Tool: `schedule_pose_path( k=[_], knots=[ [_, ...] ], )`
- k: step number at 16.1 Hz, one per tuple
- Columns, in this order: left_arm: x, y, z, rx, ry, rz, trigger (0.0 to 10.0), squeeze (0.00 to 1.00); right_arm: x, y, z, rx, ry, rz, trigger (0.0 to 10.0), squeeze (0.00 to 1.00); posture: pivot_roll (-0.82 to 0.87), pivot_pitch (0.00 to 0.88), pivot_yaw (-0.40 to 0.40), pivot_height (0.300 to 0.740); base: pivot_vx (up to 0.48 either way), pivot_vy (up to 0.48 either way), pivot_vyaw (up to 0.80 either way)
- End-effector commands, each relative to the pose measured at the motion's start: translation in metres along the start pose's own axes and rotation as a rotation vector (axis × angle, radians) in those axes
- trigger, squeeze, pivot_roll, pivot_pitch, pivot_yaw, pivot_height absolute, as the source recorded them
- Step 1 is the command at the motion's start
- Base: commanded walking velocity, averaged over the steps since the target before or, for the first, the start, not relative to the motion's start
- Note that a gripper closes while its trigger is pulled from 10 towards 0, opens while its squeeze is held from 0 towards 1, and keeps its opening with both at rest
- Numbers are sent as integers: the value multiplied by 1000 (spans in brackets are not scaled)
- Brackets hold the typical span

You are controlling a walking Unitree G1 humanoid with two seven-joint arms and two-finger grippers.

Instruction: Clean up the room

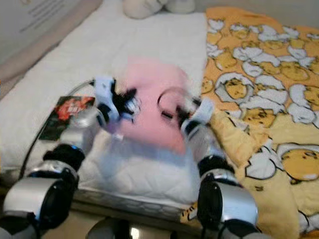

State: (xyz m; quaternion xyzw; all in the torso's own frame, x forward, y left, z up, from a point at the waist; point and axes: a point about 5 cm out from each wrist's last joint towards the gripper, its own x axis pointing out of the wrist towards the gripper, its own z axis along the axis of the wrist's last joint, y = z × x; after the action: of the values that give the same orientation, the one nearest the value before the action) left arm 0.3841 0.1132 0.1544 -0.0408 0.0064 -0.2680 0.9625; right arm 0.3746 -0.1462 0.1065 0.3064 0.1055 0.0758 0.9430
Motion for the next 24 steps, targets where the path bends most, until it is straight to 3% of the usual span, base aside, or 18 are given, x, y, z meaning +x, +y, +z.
schedule_pose_path(
  k=[1,3,4,5,7,10,12,14,16,24],
  knots=[
    [6,1,31,62,-93,-25,0,0,1,6,26,-36,-89,44,0,0,97,0,3,740,0,0,0],
    [5,4,33,83,-83,-20,0,0,-2,8,33,-126,-121,36,0,0,84,0,7,740,0,0,0],
    [5,4,32,91,-76,-22,2314,0,-4,9,33,-141,-132,44,0,0,81,0,9,740,0,0,0],
    [5,6,32,122,-74,0,10000,0,-7,12,29,-158,-143,44,0,0,67,0,20,740,0,0,0],
    [7,8,36,165,-75,26,10000,0,-12,14,21,-186,-144,45,0,0,59,0,29,740,0,0,0],
    [9,11,45,116,-136,71,10000,0,-17,9,6,-194,-113,17,0,0,29,0,52,740,0,480,0],
    [11,8,45,110,-145,79,10000,0,-18,11,6,-265,-79,89,0,0,23,0,58,740,0,480,0],
    [15,0,37,88,-130,83,10000,0,-17,2,18,-327,-98,32,0,0,18,0,53,740,0,480,0],
    [20,-5,39,72,-141,91,10000,0,-17,-5,24,-310,-111,1,0,0,20,0,53,740,0,480,0],
    [20,-2,42,85,-151,108,10000,0,-16,0,21,-320,-102,24,0,0,27,0,41,740,0,480,0]
  ],
)
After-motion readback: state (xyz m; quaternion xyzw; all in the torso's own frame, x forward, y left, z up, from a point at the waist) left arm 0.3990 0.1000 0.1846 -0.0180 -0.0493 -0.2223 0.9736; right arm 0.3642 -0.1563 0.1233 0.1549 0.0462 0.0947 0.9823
